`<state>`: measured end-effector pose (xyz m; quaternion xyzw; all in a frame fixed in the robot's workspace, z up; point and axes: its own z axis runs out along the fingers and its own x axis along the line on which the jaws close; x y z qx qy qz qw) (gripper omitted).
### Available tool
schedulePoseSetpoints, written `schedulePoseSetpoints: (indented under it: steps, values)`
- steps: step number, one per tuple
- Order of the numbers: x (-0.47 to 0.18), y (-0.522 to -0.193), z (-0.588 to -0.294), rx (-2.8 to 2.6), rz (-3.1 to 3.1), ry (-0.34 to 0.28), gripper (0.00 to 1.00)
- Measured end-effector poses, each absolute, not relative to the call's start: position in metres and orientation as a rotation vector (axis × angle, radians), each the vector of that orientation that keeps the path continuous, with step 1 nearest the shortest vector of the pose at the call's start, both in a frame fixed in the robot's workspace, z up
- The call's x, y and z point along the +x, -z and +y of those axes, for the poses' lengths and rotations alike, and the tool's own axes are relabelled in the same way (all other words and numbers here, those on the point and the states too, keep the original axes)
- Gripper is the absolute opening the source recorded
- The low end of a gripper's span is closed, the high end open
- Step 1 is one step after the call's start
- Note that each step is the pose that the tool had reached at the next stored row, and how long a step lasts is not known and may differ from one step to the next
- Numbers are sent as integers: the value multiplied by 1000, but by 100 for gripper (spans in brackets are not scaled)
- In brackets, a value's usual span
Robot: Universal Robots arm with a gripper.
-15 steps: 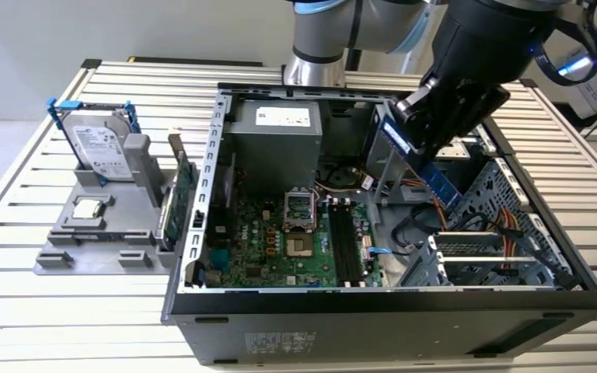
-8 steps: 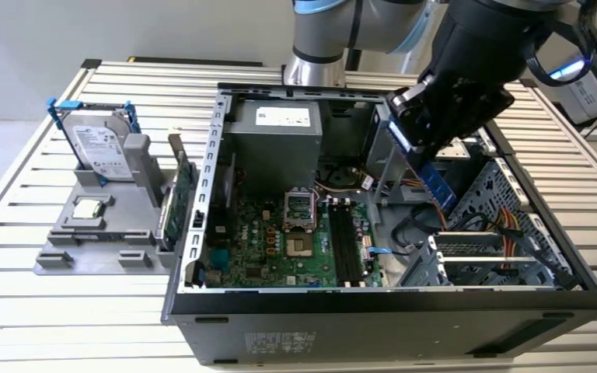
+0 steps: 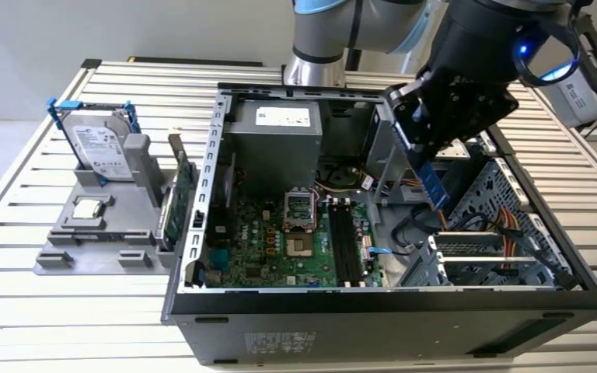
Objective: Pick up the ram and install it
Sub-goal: 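Insert the ram into the slot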
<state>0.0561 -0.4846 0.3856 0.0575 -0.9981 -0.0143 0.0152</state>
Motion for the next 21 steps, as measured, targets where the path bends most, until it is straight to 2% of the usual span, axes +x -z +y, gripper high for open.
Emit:
schedulePoseSetpoints:
  steps: [21]
  values:
    - [56,-379,-485,23,-3117,46,0]
